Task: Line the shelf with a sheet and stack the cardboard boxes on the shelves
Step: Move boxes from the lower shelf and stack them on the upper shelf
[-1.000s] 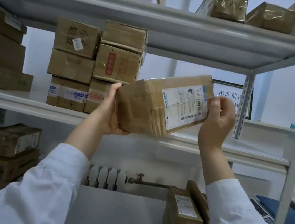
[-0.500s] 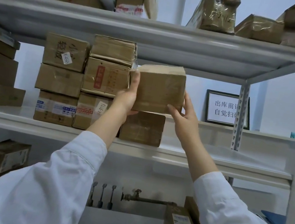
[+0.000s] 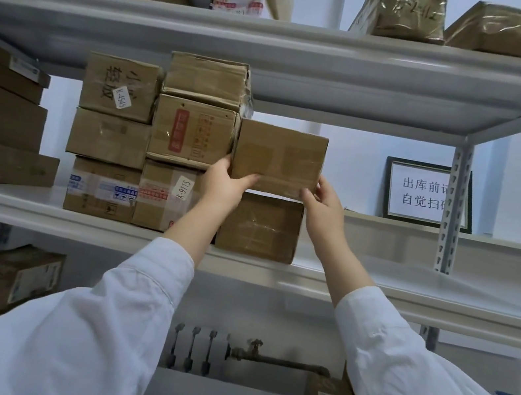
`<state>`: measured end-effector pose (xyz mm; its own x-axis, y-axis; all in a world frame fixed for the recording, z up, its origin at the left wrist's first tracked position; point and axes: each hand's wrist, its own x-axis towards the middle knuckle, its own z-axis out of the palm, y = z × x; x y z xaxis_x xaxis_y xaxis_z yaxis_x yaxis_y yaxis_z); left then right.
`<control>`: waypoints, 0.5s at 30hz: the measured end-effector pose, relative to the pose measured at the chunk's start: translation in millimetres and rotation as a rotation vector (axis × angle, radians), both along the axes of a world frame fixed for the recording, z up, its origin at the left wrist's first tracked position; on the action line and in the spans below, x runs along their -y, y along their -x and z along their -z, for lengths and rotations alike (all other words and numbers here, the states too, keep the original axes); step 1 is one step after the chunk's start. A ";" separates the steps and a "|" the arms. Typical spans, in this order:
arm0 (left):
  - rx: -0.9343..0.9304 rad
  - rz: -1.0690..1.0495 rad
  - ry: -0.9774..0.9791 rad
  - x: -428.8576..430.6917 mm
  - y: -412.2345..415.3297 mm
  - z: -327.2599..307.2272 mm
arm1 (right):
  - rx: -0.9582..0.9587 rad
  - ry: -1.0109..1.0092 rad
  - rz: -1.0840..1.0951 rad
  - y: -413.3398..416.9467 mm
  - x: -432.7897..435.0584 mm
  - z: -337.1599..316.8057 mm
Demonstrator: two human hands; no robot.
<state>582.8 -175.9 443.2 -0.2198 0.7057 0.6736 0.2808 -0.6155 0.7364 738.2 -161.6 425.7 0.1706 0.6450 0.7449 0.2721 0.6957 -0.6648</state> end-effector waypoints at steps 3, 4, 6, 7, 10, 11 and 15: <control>-0.065 -0.108 0.036 -12.5 -0.3 3.8 | 0.001 0.000 0.002 -1.2 -9.1 5.3; -0.074 -0.122 0.054 -15.4 -0.8 5.6 | -0.004 0.002 -0.002 -1.3 -10.9 6.6; -0.083 -0.136 0.080 -19.7 -1.7 8.5 | -0.014 0.020 -0.021 -1.1 -15.0 7.7; -0.082 -0.141 0.088 -21.8 -2.6 9.8 | -0.018 0.029 -0.032 -1.4 -16.3 7.6; -0.085 -0.171 0.110 -28.4 -5.0 14.5 | -0.032 0.059 -0.057 0.6 -17.2 7.7; -0.083 -0.176 0.112 -30.5 -6.3 16.4 | -0.033 0.075 -0.060 0.6 -20.6 8.8; 0.021 -0.183 0.105 -36.2 -12.1 21.6 | -0.074 0.197 -0.018 -0.5 -27.3 11.1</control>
